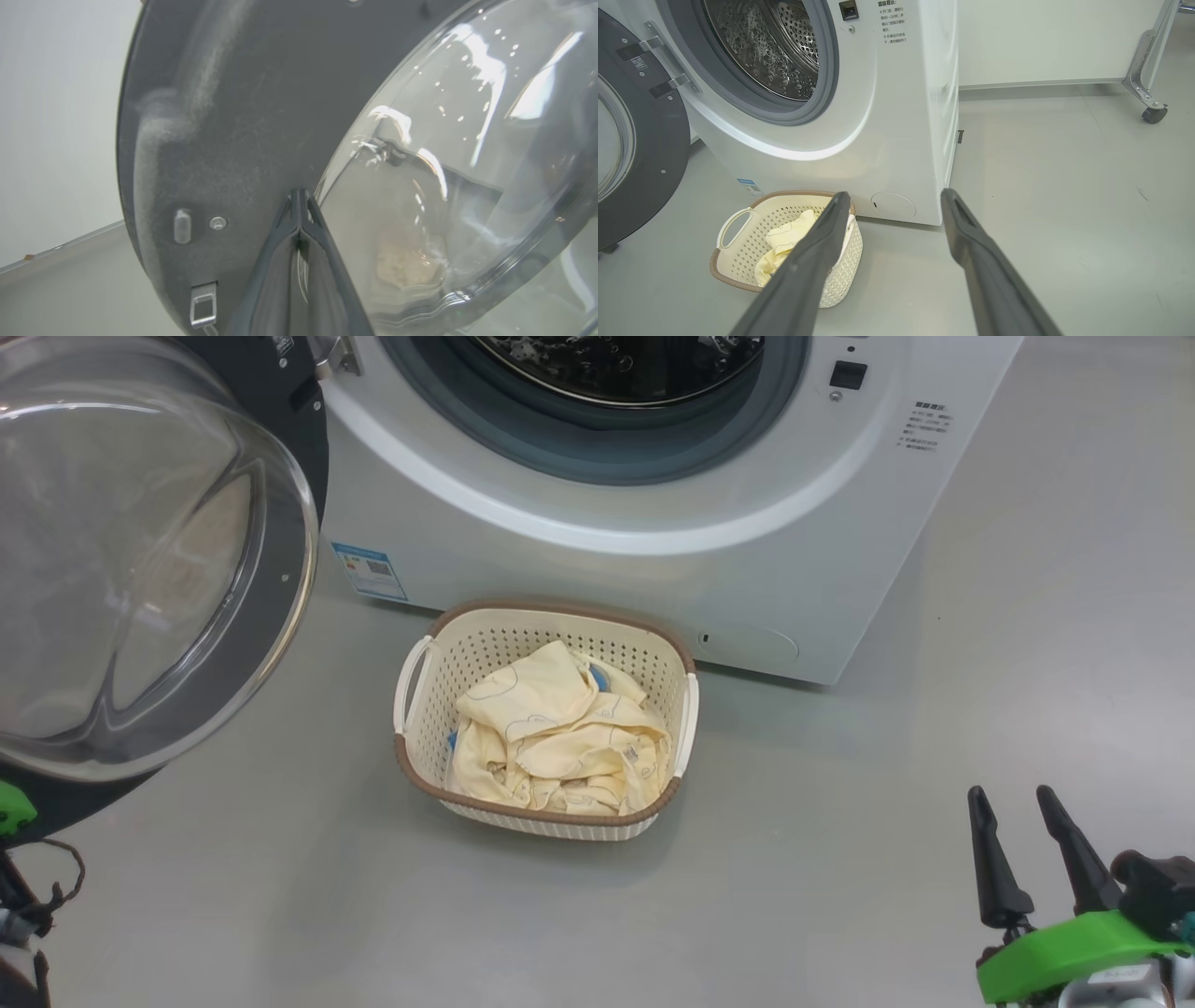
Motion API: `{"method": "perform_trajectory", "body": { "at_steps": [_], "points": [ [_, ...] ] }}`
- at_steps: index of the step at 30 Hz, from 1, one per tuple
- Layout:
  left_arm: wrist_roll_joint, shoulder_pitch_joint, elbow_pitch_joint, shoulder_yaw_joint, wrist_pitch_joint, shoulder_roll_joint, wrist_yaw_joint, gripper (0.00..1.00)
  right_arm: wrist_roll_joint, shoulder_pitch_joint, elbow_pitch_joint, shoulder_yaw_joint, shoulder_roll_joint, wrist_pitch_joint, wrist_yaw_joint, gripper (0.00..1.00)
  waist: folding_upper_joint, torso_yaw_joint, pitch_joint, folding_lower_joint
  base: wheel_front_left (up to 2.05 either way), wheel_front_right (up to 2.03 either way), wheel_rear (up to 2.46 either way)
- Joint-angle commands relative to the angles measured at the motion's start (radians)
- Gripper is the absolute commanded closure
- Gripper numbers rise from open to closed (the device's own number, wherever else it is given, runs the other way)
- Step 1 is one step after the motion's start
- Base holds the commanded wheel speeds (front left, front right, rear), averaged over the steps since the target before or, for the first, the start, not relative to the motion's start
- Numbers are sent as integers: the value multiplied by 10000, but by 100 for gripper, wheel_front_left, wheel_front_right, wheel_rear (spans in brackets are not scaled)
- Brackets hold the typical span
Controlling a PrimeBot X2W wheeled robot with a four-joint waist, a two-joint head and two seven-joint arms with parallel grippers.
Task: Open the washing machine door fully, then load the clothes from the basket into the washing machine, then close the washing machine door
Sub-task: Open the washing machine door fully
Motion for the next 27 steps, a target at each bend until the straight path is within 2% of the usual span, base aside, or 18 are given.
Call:
{"method": "perform_trajectory", "body": {
  "at_steps": [1,5,7,9,10,11,12,19,27],
  "points": [
    [139,-263,-609,521,-141,447,368,100,39,-298,-227,181,-267,-97,-27,0,0,11,-75,0,0,0,0],
    [220,136,-1538,644,-141,68,-27,100,56,-230,-191,127,-196,-97,-27,0,0,56,-249,0,0,0,0],
    [316,408,-2267,607,-141,-187,-244,83,55,-190,-201,90,-150,-97,-27,0,0,119,-342,0,0,0,0],
    [439,736,-2981,436,-141,-457,-525,57,52,-158,-212,103,-116,-97,-27,0,0,177,-437,0,0,0,0],
    [439,736,-2981,436,-141,-457,-525,57,52,-158,-212,103,-116,-97,-27,0,0,177,-437,0,0,0,0],
    [517,910,-3322,324,-141,-578,-653,38,54,-152,-214,122,-107,-97,-27,0,0,199,-481,0,0,0,0],
    [604,1076,-3637,226,-141,-675,-736,0,51,-155,-220,140,-106,-97,-27,0,0,215,-509,0,0,0,0],
    [982,1978,-5628,-510,-141,-1297,-1235,0,31,-186,-229,280,-109,-97,-27,0,0,169,-664,0,0,0,0],
    [1212,3028,-6958,-1541,-141,-1689,-1950,0,-31,-361,-289,364,-110,-97,-27,0,0,-566,-694,0,0,0,0]
  ]
}}
